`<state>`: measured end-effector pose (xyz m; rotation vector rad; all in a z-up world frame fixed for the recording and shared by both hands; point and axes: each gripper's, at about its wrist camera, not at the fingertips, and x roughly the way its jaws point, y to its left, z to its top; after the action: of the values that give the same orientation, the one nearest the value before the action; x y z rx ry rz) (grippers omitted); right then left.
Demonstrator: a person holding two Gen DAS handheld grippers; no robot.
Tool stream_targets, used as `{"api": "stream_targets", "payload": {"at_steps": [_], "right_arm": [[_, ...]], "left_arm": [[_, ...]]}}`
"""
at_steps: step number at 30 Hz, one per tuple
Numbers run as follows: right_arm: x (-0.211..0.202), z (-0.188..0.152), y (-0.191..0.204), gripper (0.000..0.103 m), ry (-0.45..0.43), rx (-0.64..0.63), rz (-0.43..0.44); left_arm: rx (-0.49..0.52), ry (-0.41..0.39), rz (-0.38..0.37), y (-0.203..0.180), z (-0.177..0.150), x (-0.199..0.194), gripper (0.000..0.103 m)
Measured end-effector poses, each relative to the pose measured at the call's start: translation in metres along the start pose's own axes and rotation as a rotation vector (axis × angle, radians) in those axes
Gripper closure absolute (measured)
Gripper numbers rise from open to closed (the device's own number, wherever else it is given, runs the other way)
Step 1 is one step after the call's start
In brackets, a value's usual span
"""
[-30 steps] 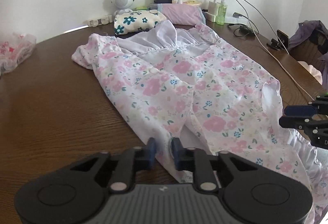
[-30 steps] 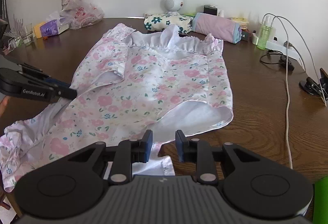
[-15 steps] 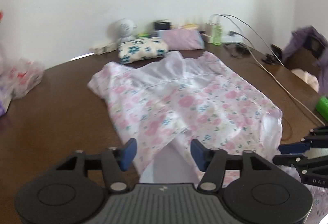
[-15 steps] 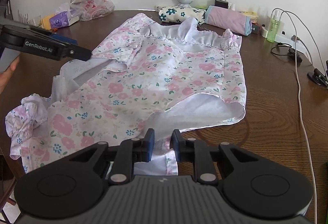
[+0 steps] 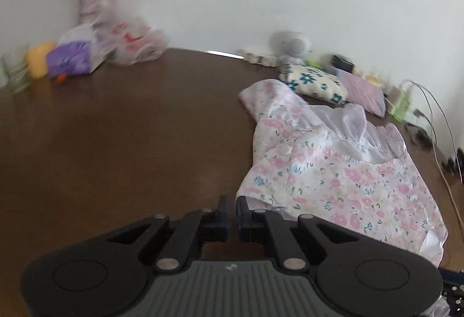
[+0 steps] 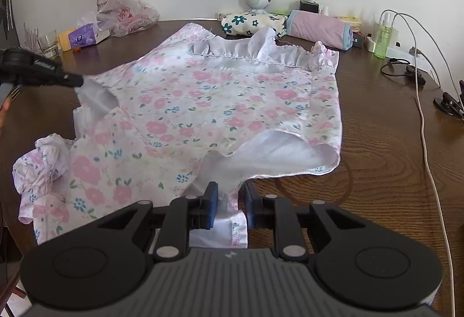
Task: Fold clothes
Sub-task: 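Grasp the dress hem with the left gripper and smooth it flat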
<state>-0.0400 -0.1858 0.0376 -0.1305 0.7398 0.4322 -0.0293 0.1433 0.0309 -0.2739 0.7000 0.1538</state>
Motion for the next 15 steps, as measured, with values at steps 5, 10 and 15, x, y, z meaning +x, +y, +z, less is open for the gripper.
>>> {"api": "stream_targets", "payload": {"at_steps": [5,10,15], "right_arm": [[-0.009,0.009,-0.007,0.083,-0.022,0.018,-0.004],[-0.018,0.018,-0.014,0.083,-0.044,0.037,-0.009],[-0.001,0.055,-0.055,0.079,-0.087,0.056,-0.055]], "left_arm": [[0.047,-0.074,0.021,-0.004,-0.002,-0.022,0.064],[0.146,-0.052,-0.145,-0.011,0.048,-0.008,0.038],[0.282,0.081,-0.218,-0.045,0.096,0.065,0.032]]}}
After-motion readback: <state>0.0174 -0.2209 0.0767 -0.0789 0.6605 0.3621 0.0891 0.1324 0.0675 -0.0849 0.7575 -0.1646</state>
